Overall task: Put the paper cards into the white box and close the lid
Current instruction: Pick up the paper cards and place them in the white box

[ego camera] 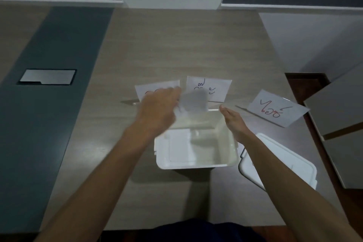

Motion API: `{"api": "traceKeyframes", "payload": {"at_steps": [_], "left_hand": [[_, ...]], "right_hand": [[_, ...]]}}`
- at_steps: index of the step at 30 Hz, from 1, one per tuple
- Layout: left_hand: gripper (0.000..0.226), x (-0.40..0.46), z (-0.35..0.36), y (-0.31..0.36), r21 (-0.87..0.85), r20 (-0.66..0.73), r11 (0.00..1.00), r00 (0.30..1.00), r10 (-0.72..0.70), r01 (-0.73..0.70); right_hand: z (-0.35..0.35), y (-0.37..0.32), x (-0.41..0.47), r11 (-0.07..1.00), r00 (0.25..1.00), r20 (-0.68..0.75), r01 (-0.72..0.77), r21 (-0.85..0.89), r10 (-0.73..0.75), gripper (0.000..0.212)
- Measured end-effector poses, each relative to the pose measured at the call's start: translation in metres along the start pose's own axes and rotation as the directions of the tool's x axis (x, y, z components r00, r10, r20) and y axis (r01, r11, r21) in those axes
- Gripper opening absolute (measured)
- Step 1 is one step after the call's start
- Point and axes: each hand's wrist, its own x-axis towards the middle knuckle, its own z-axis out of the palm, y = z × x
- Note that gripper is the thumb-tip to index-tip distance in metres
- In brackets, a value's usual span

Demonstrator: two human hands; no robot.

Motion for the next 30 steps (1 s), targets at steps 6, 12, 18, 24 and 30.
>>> {"api": "traceKeyframes", "payload": {"at_steps": [6,12,18,24,30], "left_hand": [[0.033,-0.086,0.108,0.035,0.029,0.417,0.981,0.894,0.164,-0.194],[0.039,-0.163,0.159,0.015,-0.175,0.784,0.984,0.605,0.137,0.005],[0.052,-0.171,0.176,-0.003,-0.21,0.918,0.974,0.36,0.165,0.09],[0.022,-0.108,0.199,-0.056,-0.467,0.553,0.817,0.833,-0.027,0.337],[0.065,-0.073,0.257,-0.144,0.006,0.626,0.954,0.743,-0.238,0.301]], "right_hand": [[0.024,0.052,-0.038,0.994,0.993,0.046,-0.106,-0.024,0.107,0.05],[0.048,0.095,-0.072,0.979,0.978,0.072,-0.193,-0.07,0.198,0.047],[0.064,0.13,-0.093,0.952,0.956,0.048,-0.282,-0.118,0.289,0.048],[0.069,0.166,-0.112,0.923,0.939,-0.02,-0.343,-0.175,0.345,0.042],[0.082,0.186,-0.132,0.904,0.936,-0.035,-0.349,-0.247,0.351,0.051]]}}
